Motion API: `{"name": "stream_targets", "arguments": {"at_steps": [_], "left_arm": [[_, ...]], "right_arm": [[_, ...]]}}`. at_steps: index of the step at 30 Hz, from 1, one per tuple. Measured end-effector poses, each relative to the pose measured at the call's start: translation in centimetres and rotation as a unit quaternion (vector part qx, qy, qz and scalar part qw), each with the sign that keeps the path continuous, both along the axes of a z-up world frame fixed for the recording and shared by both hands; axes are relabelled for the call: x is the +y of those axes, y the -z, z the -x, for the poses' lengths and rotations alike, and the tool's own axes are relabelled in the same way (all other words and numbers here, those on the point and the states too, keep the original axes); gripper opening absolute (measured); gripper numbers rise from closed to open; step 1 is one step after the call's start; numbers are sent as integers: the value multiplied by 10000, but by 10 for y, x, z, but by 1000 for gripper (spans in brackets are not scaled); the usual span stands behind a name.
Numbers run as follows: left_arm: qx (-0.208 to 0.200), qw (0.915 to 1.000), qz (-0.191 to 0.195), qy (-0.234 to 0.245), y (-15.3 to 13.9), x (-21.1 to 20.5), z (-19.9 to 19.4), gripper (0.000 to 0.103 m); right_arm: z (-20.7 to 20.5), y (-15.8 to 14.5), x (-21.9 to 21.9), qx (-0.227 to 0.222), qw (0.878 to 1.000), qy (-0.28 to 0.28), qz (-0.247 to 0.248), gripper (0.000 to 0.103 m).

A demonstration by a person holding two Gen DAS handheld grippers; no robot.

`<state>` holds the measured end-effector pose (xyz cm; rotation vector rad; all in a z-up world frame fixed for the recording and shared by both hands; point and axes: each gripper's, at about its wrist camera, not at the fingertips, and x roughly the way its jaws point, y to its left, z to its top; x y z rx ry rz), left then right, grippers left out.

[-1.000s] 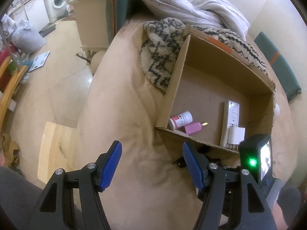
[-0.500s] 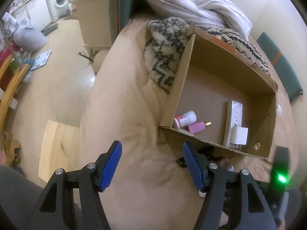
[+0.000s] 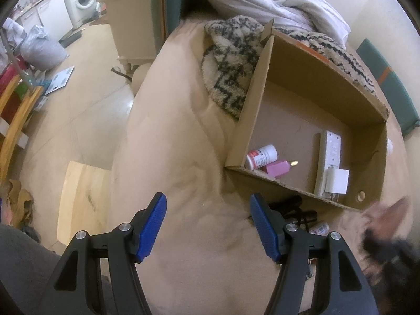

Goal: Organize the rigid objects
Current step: 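Lower the right gripper onto the pink translucent rod and grasp it, then grasp the black flashlight with the left gripper while the right gripper holds the pink rod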

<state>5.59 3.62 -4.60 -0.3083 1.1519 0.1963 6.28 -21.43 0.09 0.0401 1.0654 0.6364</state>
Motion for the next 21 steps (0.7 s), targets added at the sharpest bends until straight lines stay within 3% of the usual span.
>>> {"name": "stream_targets", "arguments": {"at_steps": [4,7,11,15,21], "left_arm": [[95,9999,28,33,8,-6,-1,63],[86,9995,302,-69,12,-17,-1,64],[146,9950,911,-372,32,-41,-2,84],[361,9905,1153,-650,62,-67,-10,84],[343,9936,622,-874,92,-96,-22,84]], "right_arm": [[-10,0,-5,-135,9997,179,-126,17],[-11,0,-15,-113,9990,319,-295,17],[-11,-3,-20,-161,9975,466,-509,17],[-13,-2,-30,-121,9961,621,-610,17],[-16,2,-42,47,9944,774,-716,17]]}}
